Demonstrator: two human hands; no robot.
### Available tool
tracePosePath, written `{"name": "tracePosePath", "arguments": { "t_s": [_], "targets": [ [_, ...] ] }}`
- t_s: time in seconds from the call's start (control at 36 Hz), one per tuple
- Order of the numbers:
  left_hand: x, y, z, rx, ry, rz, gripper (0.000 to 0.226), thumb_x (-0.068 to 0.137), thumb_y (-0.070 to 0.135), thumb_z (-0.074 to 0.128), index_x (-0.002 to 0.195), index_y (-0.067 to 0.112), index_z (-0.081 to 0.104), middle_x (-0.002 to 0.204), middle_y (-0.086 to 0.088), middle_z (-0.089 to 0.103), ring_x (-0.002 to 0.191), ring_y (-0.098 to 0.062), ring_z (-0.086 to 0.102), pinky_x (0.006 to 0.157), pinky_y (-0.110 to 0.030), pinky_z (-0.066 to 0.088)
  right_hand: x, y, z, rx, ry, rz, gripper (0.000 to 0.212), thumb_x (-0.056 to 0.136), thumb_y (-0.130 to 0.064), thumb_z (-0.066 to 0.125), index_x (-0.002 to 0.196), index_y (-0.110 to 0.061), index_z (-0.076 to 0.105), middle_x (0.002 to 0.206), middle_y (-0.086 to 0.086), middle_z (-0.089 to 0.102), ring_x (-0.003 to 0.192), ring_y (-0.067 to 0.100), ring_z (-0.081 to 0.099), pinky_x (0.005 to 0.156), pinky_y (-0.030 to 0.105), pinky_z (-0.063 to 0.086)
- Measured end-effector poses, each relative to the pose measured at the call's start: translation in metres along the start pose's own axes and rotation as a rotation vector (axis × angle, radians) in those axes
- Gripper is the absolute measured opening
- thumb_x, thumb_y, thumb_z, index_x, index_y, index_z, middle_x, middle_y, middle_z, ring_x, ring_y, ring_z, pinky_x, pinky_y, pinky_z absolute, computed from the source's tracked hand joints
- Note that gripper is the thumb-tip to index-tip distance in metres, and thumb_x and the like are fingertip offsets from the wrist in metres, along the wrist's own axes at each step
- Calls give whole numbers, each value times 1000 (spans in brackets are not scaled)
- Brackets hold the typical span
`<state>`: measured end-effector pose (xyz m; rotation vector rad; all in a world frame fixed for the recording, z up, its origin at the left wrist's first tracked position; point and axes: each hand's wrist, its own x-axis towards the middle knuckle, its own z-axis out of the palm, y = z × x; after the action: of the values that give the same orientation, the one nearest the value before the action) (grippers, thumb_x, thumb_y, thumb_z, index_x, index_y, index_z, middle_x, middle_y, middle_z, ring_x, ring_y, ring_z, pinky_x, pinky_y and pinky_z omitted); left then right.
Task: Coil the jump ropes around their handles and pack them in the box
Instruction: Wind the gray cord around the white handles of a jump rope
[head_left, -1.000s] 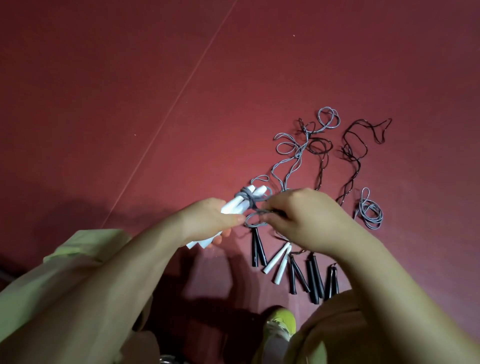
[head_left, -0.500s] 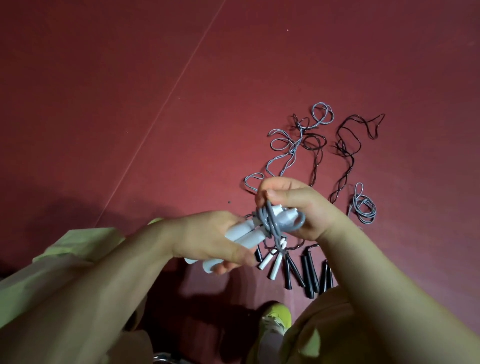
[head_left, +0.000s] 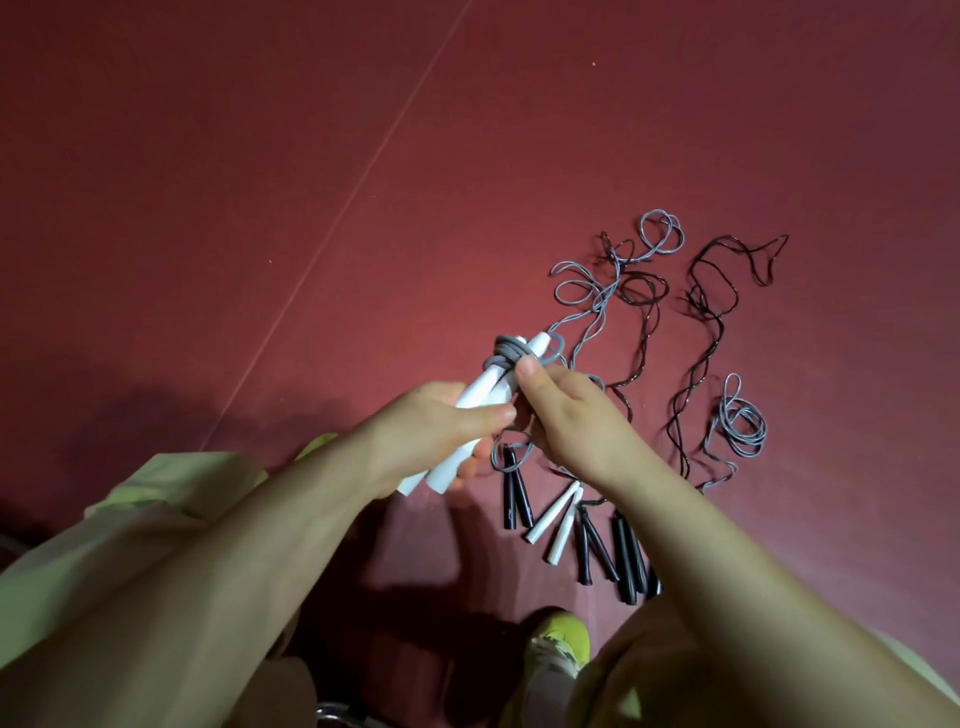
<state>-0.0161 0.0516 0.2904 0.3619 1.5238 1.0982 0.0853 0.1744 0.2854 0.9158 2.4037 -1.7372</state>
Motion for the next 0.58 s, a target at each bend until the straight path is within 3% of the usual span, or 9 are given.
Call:
{"name": "tracePosePath", "arguments": {
  "t_s": [0.14, 0.28, 0.36, 0.47, 0.53, 0.58],
  "targets": [
    [0, 3, 1, -42, -3, -40, 31, 95, 40, 49, 82, 12, 54, 63, -4, 52, 46, -16, 47, 46, -23, 37, -2, -3, -2, -14, 41, 81, 46, 99, -47, 39, 63, -19, 47, 42, -13, 42, 40, 4, 33, 51, 25, 28],
    [4, -1, 2, 25, 84, -25, 46, 94, 52, 42, 87, 10, 59, 67, -6, 55, 50, -20, 50, 51, -27, 40, 1, -2, -4, -22, 81, 152, 61, 95, -53, 43, 71, -1, 63, 41, -9, 46, 38, 4, 38, 52, 25, 31],
    [7, -5, -1, 277, 176, 33, 45, 95, 54, 36, 80, 16, 55, 68, -1, 58, 56, -21, 52, 59, -32, 43, 1, 0, -3, -22, 57, 180, 60, 95, -55, 41, 66, -9, 64, 39, -7, 48, 35, 4, 41, 52, 26, 33],
    [5, -8, -2, 712, 335, 155, 45, 94, 54, 33, 76, 15, 47, 78, -7, 57, 80, -31, 55, 76, -41, 44, 1, 1, -1, 128, -11, 251, 63, 91, -64, 40, 78, -9, 67, 48, -3, 46, 38, 11, 37, 45, 23, 28],
    [3, -9, 1, 833, 359, 187, 41, 94, 53, 35, 80, 15, 42, 90, -12, 59, 90, -36, 54, 76, -42, 43, -1, -1, 0, 200, -5, 283, 68, 81, -74, 47, 77, -8, 66, 51, 0, 40, 39, 12, 31, 42, 21, 24],
    [3, -11, 3, 928, 372, 241, 36, 94, 50, 38, 85, 15, 40, 97, -16, 61, 95, -39, 54, 73, -42, 41, -2, -2, 1, 203, 8, 295, 61, 83, -69, 51, 70, -11, 63, 49, -1, 38, 38, 11, 29, 41, 20, 22]
  ]
}}
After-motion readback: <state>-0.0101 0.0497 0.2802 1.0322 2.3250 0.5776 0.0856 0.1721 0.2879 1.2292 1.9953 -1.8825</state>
